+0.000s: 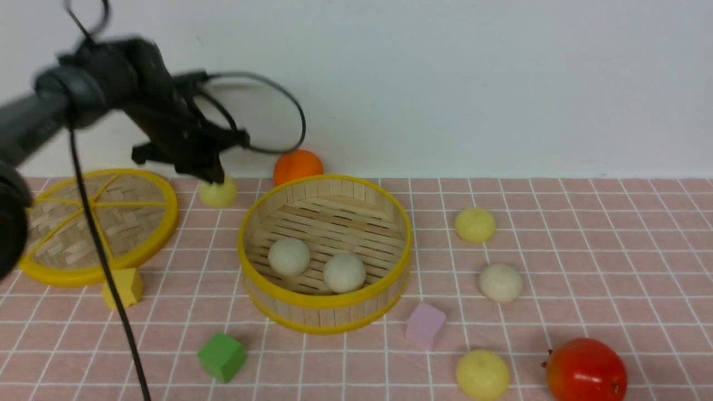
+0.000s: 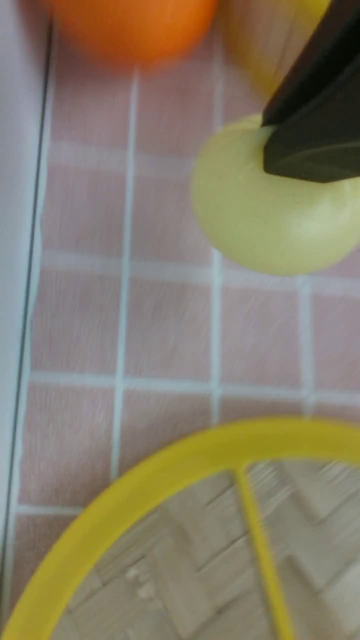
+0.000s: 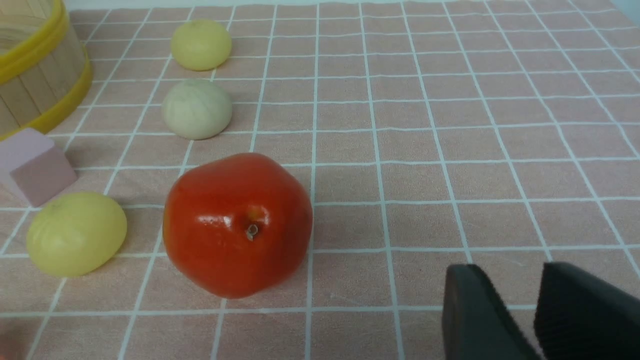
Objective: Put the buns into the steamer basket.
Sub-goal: Use the left arm to put the steamed stuffed bun into the steamer, then use the right arm to grab a steamed stuffed bun
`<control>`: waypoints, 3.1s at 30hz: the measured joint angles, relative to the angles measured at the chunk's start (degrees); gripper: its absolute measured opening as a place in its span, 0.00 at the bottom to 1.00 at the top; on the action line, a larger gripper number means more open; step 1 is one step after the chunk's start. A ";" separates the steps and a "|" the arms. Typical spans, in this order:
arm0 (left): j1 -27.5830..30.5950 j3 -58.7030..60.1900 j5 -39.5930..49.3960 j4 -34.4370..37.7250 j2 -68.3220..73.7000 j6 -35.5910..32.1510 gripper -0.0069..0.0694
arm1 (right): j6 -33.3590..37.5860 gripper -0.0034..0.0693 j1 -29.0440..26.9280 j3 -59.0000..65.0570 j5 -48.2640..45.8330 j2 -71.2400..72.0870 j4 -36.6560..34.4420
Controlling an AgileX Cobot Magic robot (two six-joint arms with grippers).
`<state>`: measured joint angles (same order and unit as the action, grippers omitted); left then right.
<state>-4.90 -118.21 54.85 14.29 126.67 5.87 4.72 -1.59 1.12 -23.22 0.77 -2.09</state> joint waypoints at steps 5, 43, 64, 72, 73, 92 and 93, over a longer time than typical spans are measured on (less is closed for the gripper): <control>-2.92 -0.48 5.35 5.81 -6.44 -3.53 0.11 | 0.00 0.38 0.00 0.00 0.00 0.00 0.00; -11.38 14.46 15.30 4.61 -43.09 0.15 0.53 | 0.00 0.38 0.00 0.00 0.00 0.00 0.00; -11.38 82.53 2.80 -5.11 -118.99 12.42 0.11 | 0.00 0.38 0.00 0.00 0.00 0.00 -0.05; -11.38 82.98 5.53 -7.89 -127.81 14.16 0.11 | 0.00 0.38 0.00 0.00 -0.06 0.00 -0.05; -11.38 82.98 8.08 -8.02 -127.81 14.66 0.11 | 0.00 0.38 0.00 0.00 -0.06 0.00 -0.05; -9.21 93.61 -19.73 -14.87 -127.33 14.29 0.11 | 0.00 0.38 0.00 0.00 -0.06 0.00 -0.05; -7.36 97.06 -22.60 -14.99 -127.37 13.77 0.11 | 0.00 0.38 0.00 0.00 -0.06 0.00 -0.05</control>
<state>-12.26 -21.15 32.26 -0.70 -0.71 19.64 4.72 -1.59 1.12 -23.28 0.77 -2.15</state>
